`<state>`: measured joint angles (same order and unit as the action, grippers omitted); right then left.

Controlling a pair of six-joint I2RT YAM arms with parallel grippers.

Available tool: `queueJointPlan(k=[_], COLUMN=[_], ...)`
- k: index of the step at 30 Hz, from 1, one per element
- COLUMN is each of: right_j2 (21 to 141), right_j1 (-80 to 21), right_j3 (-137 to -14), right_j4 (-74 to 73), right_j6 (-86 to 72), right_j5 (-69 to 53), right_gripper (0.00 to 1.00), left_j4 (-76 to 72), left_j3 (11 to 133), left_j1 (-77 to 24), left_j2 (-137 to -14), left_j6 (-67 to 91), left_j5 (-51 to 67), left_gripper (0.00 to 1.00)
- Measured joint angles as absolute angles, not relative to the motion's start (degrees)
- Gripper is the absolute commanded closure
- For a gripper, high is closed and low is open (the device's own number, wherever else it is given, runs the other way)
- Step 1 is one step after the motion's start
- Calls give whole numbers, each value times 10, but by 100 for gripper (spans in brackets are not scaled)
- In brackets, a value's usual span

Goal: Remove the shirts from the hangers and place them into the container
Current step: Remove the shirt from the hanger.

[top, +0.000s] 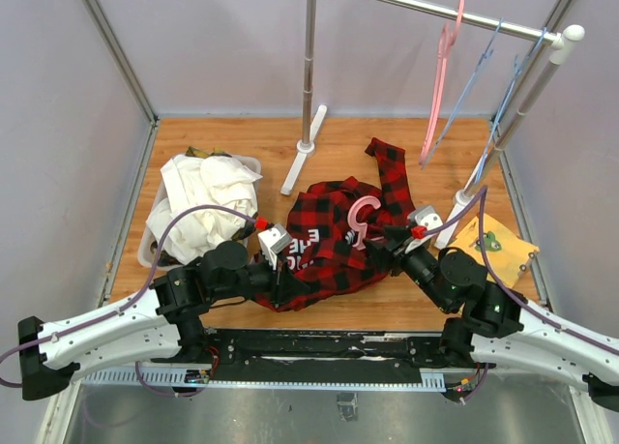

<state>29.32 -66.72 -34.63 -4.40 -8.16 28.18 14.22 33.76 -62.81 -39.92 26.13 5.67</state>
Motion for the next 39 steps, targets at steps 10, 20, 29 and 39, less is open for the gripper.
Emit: queueJointPlan(k=[10, 20, 29, 39], right_j2=[378, 408, 384, 388], right_j1=[-659, -648, -645, -645], right_j3=[-342, -342, -319, -315], right_j4=[18, 62, 74, 73], right_j6=[-119, -154, -133, -71], right_j5=[292, 305, 290, 221], right_gripper=[52, 99, 99, 99], left_j4=[138, 151, 164, 160], left_j3=[338, 356, 388, 437], left_j1=[-628, -628, -628, -628], left_j2=[-397, -392, -393, -493], left_j6=[259, 257, 258, 274], left_j5=[69, 59, 44, 33], left_gripper=[100, 85, 30, 35])
